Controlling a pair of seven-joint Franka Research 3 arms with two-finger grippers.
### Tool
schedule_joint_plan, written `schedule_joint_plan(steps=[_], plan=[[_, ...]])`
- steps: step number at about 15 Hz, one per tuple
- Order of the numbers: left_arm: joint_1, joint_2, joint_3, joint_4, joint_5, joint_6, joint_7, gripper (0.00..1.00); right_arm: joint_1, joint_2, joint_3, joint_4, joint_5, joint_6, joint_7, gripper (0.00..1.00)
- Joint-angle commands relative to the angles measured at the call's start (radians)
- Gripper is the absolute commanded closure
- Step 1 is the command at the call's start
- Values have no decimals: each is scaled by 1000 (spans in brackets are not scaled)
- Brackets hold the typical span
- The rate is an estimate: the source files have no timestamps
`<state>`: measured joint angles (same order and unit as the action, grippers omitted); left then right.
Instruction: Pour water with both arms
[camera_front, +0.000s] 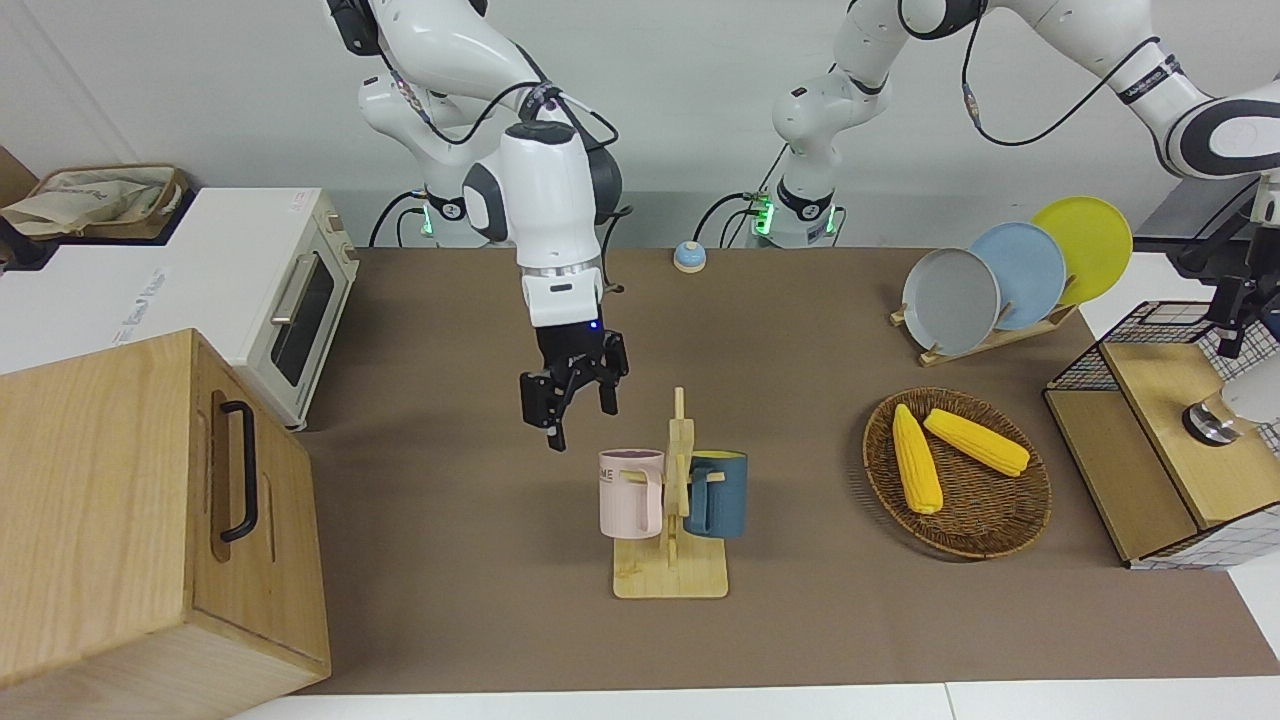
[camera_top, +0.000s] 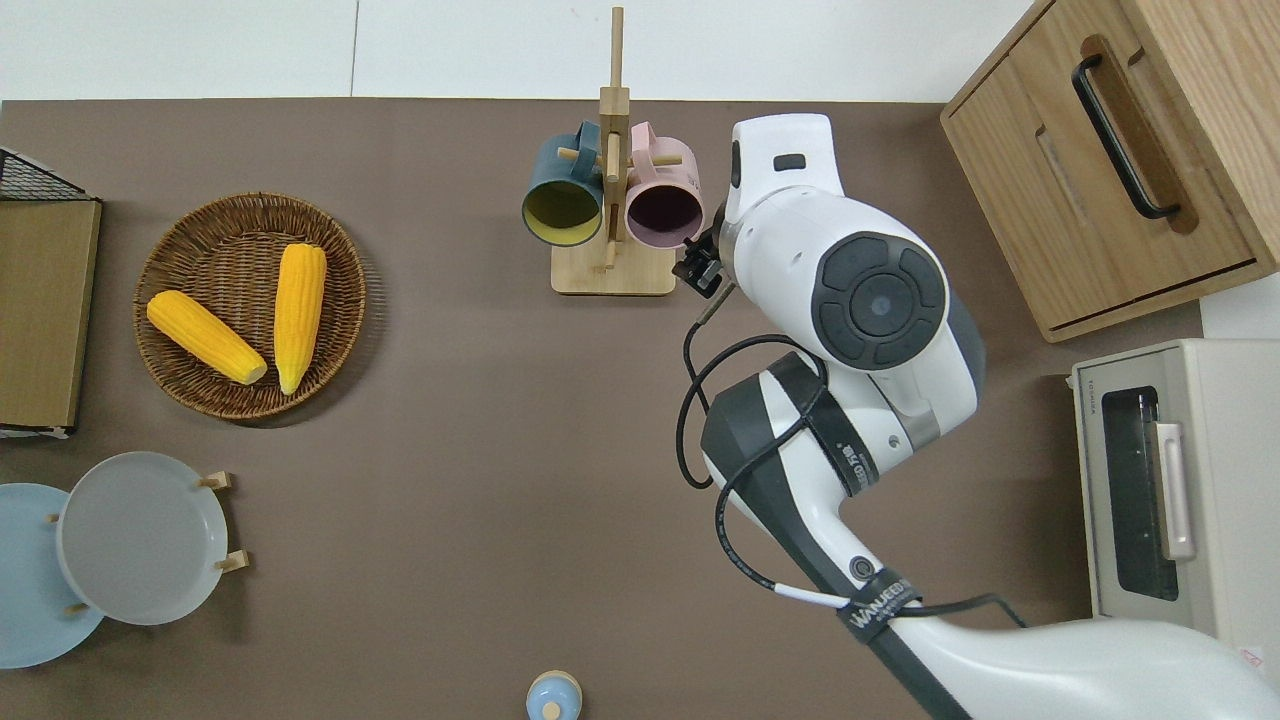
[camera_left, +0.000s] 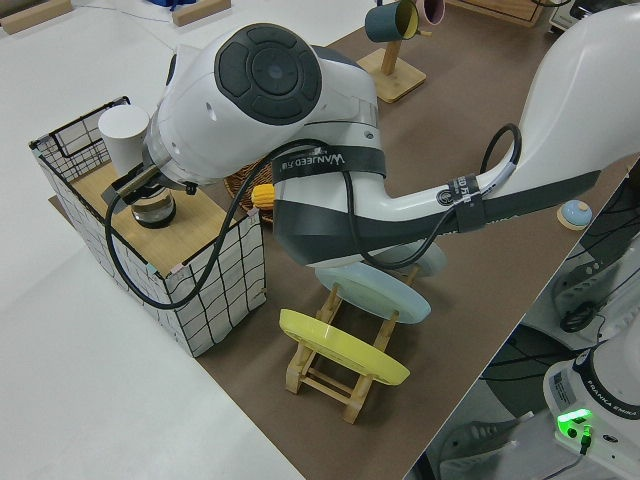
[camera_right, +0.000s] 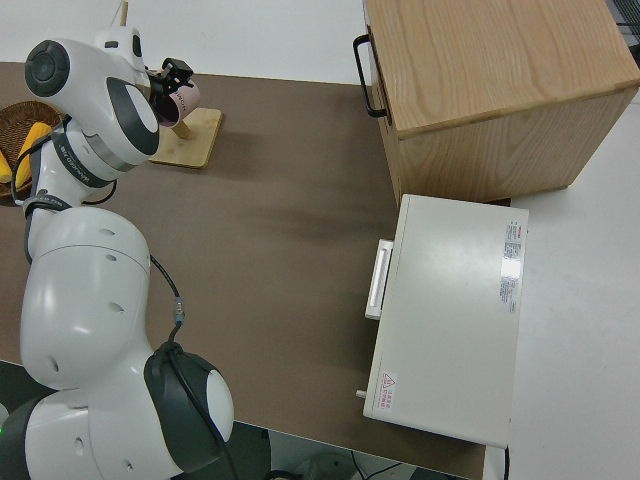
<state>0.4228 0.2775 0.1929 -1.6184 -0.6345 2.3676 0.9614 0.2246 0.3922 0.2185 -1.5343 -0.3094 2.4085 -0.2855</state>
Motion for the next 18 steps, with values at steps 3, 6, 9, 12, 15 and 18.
schedule_joint_plan(steps=[3, 6, 9, 12, 15, 18], plan=[[-9, 29, -20, -5, -45, 87, 69, 5, -11, 108, 38, 109, -54, 20, -21, 11], [-9, 54, -32, -3, -83, 116, 83, 5, -11, 134, 38, 132, -66, 20, -23, 11], [-7, 69, -44, -2, -120, 130, 105, 5, -10, 160, 38, 163, -66, 20, -24, 21], [-6, 83, -46, 3, -128, 131, 109, 5, -10, 168, 39, 166, -66, 20, -27, 161], [-7, 94, -46, 9, -136, 143, 109, 13, -8, 178, 41, 178, -66, 20, -32, 362], [-6, 95, -50, 15, -140, 145, 106, 128, -10, 183, 42, 180, -66, 18, -43, 663]])
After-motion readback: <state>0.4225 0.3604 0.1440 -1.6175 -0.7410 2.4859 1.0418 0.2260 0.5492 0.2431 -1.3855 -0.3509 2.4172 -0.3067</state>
